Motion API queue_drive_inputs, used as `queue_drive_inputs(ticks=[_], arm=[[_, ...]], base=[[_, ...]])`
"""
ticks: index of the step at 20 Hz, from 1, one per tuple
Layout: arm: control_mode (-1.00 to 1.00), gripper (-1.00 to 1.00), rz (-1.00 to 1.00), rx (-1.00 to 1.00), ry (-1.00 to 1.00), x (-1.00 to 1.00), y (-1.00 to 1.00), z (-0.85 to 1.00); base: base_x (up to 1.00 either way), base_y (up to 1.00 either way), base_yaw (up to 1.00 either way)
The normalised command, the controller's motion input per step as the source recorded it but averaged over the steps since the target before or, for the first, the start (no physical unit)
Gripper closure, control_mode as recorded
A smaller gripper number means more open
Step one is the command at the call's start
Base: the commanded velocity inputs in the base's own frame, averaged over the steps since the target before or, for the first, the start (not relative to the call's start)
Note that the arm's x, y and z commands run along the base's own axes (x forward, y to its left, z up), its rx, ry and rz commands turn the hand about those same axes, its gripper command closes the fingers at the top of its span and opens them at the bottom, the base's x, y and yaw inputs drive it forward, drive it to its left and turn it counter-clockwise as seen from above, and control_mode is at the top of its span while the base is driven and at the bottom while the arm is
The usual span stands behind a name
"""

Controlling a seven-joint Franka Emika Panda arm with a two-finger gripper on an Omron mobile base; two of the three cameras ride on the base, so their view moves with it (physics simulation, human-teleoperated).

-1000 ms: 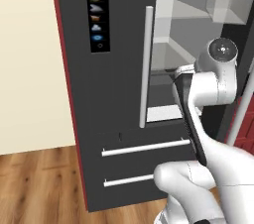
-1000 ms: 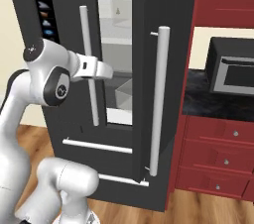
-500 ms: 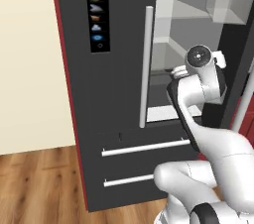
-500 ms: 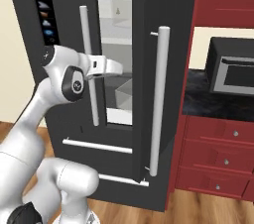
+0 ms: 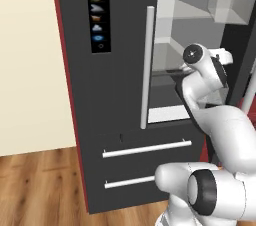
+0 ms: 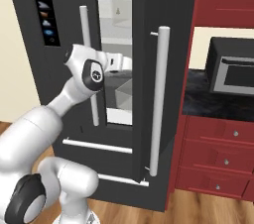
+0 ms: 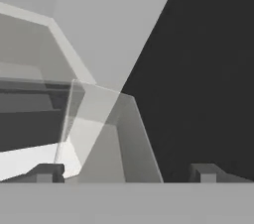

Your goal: There is a bowl on the dining counter. Grab a lemon wedge from the fridge and place it in the bowl. Then get the liquor bottle and glass cup from the cabinet and place them next to the bowl.

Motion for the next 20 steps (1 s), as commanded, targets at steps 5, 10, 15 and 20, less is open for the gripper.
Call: queue_drive_inputs(ticks=[5,10,15,20], arm=[[-1.00,-1.00,-0.15,-0.07,-0.03,0.00,-0.72,0.05],[-1.00,-1.00,-0.15,-0.07,-0.10,-0.47,-0.93,0.14],[-1.00,-1.00,-0.13,-0.05,-0.13,-0.63,-0.93,0.19],[-1.00,-1.00,0.10,0.05,-0.11,-0.33,0.52,0.50]], base=[[0.00,0.00,0.00],[0.00,0.00,0.00],[0.00,0.00,0.00],[0.00,0.00,0.00]])
